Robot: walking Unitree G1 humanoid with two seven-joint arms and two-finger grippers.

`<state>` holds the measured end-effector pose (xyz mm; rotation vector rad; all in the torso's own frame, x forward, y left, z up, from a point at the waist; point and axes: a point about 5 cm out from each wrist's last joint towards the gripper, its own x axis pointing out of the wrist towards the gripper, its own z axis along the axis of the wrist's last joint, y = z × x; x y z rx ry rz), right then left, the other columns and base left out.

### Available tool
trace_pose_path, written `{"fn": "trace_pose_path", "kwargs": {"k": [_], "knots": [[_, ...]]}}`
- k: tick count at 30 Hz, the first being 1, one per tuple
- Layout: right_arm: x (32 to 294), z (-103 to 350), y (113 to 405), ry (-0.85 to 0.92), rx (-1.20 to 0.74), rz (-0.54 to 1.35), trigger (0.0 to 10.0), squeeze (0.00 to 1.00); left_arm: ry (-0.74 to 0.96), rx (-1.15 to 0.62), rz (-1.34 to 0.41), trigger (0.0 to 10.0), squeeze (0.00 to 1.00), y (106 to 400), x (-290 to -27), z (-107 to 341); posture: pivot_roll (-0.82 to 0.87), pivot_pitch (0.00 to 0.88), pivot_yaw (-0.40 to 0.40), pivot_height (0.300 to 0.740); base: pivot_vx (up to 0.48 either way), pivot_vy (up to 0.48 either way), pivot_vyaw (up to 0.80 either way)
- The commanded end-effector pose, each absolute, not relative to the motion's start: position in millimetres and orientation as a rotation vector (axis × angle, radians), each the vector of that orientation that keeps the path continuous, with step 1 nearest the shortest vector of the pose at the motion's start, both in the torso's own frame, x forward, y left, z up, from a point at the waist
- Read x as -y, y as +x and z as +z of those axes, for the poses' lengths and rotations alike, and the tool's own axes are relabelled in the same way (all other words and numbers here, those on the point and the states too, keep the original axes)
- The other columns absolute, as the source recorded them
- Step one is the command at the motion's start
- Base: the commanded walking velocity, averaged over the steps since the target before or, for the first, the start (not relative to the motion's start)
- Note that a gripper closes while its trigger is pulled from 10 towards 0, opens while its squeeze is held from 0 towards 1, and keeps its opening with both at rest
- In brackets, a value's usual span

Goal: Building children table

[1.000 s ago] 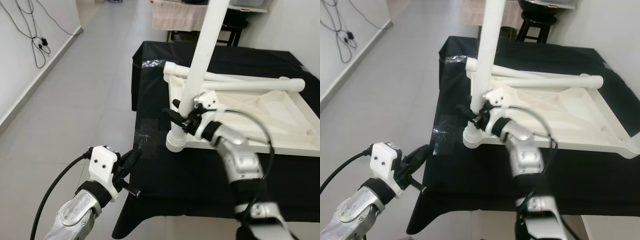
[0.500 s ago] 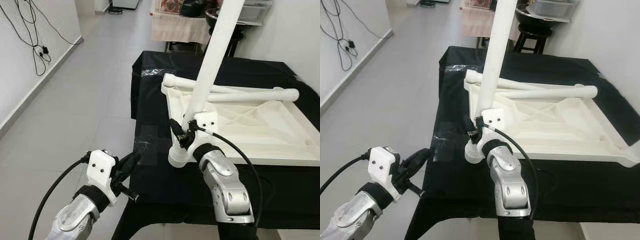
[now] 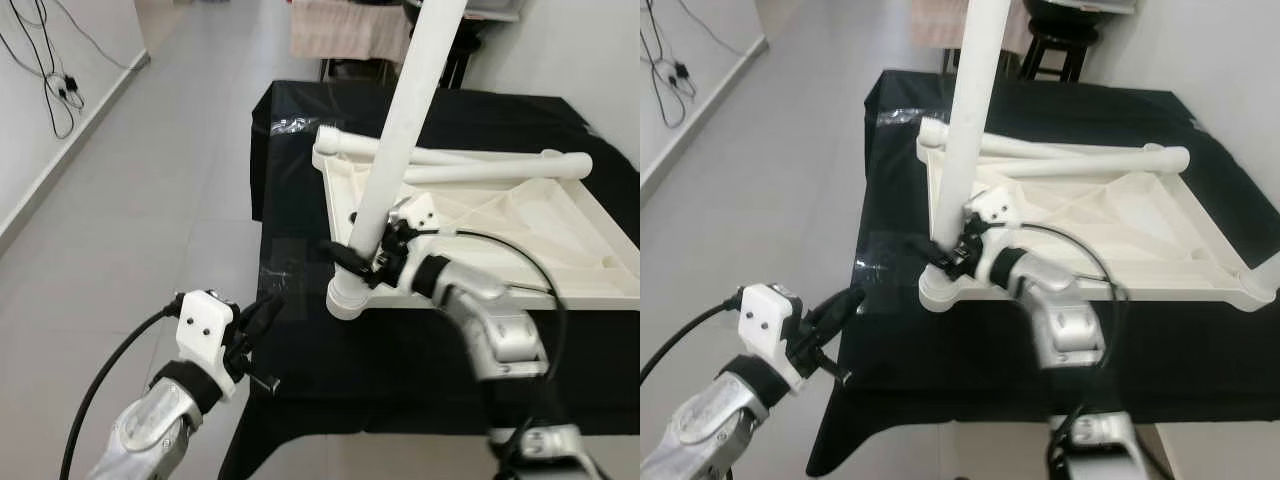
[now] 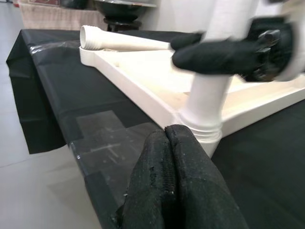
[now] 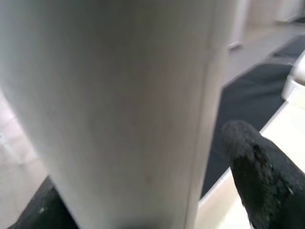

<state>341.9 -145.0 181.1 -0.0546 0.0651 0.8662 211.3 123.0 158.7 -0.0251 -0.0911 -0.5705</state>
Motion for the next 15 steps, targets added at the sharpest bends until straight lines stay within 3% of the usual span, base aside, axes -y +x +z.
{"fn": "trace_pose_path", "kwargs": {"k": [1,5,6,8,9,15], "knots": [[161,170,345,-0.051,-0.126,0.817,10.0,0.0,-0.023,0.08,-0.571,10.0,0.0,210,-122,156,0.12,0.093,-0.124,0.74,0.0,0.0,0.0],[173,174,358,0.006,-0.121,0.808,10.0,0.0,-0.025,0.082,-0.57,10.0,0.0,210,-120,156,0.12,0.093,-0.129,0.74,0.0,0.0,0.0],[176,179,361,0.031,-0.104,0.86,1.7,0.0,-0.026,0.082,-0.571,10.0,0.0,210,-119,155,0.12,0.093,-0.128,0.74,0.0,0.0,0.0],[176,181,361,0.04,-0.096,0.89,1.7,0.0,-0.026,0.082,-0.571,10.0,0.0,210,-119,155,0.12,0.093,-0.128,0.74,0.0,0.0,0.0],[177,183,361,0.049,-0.091,0.946,0.0,0.0,-0.027,0.082,-0.572,10.0,0.0,210,-118,155,0.12,0.092,-0.127,0.74,0.0,0.0,0.0],[185,184,365,0.067,-0.076,0.968,0.0,0.0,-0.029,0.082,-0.573,10.0,0.0,210,-116,155,0.12,0.095,-0.127,0.74,0.0,0.0,0.0]]}}
